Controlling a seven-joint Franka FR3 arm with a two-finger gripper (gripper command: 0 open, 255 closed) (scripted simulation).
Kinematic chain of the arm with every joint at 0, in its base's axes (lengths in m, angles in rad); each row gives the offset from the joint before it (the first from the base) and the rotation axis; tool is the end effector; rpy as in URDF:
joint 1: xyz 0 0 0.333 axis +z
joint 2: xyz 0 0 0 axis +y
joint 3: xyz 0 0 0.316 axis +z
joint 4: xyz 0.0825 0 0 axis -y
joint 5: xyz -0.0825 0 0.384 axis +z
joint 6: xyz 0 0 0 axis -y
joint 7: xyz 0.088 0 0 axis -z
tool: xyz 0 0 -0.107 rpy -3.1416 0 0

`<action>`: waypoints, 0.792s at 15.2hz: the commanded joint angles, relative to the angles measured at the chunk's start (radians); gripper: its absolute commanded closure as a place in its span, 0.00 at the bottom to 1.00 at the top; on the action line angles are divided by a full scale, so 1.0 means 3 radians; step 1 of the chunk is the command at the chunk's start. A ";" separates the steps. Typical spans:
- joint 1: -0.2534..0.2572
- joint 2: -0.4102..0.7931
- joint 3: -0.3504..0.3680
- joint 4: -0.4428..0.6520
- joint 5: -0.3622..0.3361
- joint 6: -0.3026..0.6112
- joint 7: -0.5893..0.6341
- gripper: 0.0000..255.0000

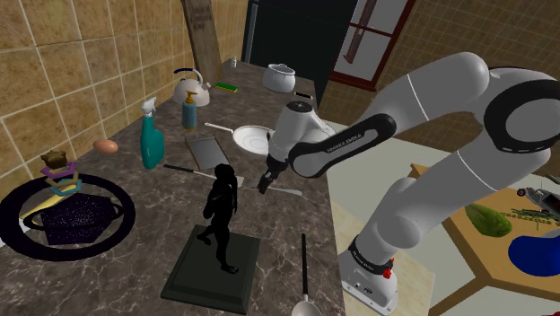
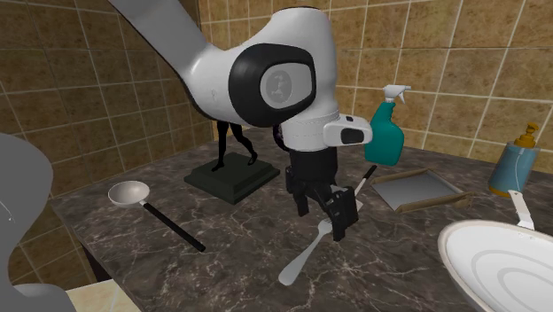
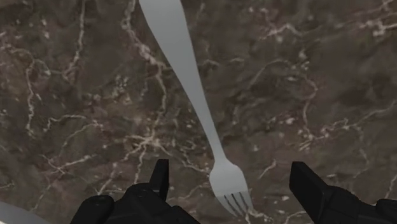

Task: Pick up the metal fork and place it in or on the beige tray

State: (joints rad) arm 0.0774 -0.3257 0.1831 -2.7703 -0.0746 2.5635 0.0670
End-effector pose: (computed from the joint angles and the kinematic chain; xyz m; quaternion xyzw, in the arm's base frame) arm 0.3746 0.0964 0.3195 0.9895 0.1231 0.0633 0.0417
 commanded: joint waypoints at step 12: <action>-0.0052 0.0199 0.0026 -0.0024 -0.0080 0.0224 0.0058 1.00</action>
State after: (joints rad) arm 0.0616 -0.2662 0.1907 -2.7773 -0.0987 2.6307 0.0842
